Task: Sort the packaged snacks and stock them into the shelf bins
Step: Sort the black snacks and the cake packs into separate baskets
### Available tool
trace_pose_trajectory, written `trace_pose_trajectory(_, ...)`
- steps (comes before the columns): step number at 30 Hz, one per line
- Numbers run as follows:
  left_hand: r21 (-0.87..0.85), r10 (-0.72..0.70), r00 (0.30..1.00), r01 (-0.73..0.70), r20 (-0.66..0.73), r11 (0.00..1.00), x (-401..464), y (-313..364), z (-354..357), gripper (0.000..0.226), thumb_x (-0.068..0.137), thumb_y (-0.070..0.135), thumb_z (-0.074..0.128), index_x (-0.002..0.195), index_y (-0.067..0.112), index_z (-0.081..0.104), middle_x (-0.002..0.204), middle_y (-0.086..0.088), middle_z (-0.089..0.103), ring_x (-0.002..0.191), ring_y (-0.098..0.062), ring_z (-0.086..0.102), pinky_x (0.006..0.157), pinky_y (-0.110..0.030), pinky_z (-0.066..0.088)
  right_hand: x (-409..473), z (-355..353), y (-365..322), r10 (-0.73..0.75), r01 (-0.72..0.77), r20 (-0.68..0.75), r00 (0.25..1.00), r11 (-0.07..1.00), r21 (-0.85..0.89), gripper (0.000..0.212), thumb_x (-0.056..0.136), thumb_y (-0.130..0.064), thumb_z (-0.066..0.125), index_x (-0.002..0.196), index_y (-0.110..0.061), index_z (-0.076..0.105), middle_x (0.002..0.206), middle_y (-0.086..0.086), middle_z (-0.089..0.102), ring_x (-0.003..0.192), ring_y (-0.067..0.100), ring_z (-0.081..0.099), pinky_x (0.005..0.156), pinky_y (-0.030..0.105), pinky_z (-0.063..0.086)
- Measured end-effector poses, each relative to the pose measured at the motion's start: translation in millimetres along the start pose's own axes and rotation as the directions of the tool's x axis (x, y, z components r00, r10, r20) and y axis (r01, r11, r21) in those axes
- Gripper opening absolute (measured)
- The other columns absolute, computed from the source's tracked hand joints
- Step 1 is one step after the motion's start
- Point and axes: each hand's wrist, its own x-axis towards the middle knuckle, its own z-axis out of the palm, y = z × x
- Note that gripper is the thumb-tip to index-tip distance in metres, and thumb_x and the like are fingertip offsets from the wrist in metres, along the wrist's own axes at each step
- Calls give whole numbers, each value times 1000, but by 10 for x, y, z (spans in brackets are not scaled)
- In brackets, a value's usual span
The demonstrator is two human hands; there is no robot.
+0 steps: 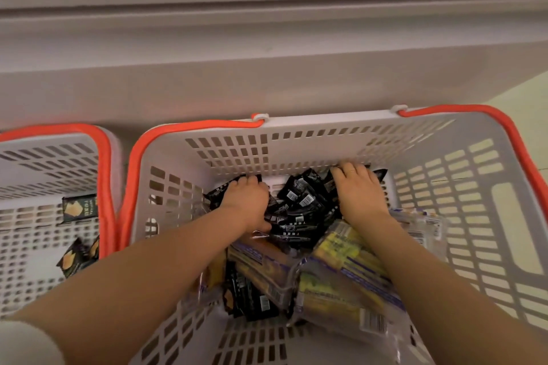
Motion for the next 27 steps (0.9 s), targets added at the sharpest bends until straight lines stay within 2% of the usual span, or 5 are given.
trace_pose_trajectory(6,-92,-52,998,54,25,994,-72,-13,-67,77,71,57,67,128,9,44,129,-12,41,122,-29,39,99,-38,35,-18,-26,-35,-19,17,-14,1000,995,-96,44,84,-2,51,127,-7,42,130,14,39,121,31,36,104,39,30)
trace_pose_trajectory(12,-355,170,977,-205,-128,912,-200,-48,-82,75,74,37,72,134,14,34,126,-6,52,110,-22,52,88,-30,43,-59,32,-95,40,-63,180,983,990,124,37,92,-12,54,125,-10,38,126,14,48,112,32,50,81,39,41)
trace_pose_trajectory(20,-483,254,967,-220,6,848,-123,-26,59,73,83,33,65,141,15,26,150,1,20,129,-18,36,101,-29,38,-60,137,-111,23,-66,150,988,955,288,52,94,-32,53,139,-14,34,139,9,42,122,31,44,94,44,42)
trace_pose_trajectory(25,-612,106,993,-113,-48,783,-7,69,81,92,81,22,68,148,17,6,144,-14,37,122,-26,46,98,-33,43,4,158,-134,46,-100,205,978,959,264,58,93,-34,54,142,-17,29,139,9,48,131,35,33,101,49,33)
trace_pose_trajectory(27,-593,101,994,-111,-50,797,53,74,74,86,82,20,66,149,14,13,144,-14,38,127,-26,43,100,-29,37,18,171,-134,41,-91,184,982,957,274,53,93,-34,55,140,-18,36,138,7,50,130,34,34,103,48,32)
